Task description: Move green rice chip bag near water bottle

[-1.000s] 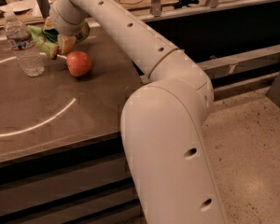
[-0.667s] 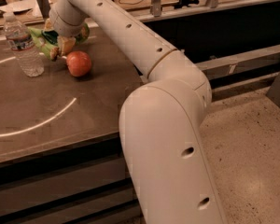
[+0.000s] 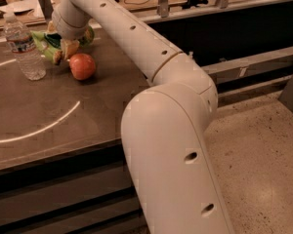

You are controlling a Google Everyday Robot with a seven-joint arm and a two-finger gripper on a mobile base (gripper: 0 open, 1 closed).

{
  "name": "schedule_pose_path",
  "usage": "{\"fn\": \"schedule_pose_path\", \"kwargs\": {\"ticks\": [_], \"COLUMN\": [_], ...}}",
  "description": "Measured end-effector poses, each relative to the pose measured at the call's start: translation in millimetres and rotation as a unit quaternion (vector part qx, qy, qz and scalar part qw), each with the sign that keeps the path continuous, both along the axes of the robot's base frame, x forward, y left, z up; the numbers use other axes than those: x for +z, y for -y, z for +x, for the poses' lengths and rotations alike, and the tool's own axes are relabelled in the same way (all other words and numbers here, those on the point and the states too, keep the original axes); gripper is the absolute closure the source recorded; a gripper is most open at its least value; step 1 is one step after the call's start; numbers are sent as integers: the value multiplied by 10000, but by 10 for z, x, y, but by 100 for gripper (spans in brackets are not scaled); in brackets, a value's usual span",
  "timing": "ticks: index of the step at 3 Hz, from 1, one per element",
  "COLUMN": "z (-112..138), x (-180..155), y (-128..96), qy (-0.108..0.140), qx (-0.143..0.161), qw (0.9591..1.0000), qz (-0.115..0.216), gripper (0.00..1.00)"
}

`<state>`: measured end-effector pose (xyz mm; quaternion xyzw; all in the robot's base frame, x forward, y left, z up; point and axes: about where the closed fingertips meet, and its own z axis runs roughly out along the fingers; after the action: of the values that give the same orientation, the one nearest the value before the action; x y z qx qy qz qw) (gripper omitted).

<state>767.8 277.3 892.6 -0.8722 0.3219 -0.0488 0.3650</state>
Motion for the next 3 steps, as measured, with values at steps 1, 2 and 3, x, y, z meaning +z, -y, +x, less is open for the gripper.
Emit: {"fn": "schedule_pose_path", "kwargs": {"ticks": [1,2,3], "z": [16,41,87], "x": [4,37,77], "y": [17,26,29], "qy": [-6,14,41], "qx": [-15,-28,-71], "qw": [10000,10000,10000], "qz": [-26,-20,-8], "gripper": [41,18,0]}}
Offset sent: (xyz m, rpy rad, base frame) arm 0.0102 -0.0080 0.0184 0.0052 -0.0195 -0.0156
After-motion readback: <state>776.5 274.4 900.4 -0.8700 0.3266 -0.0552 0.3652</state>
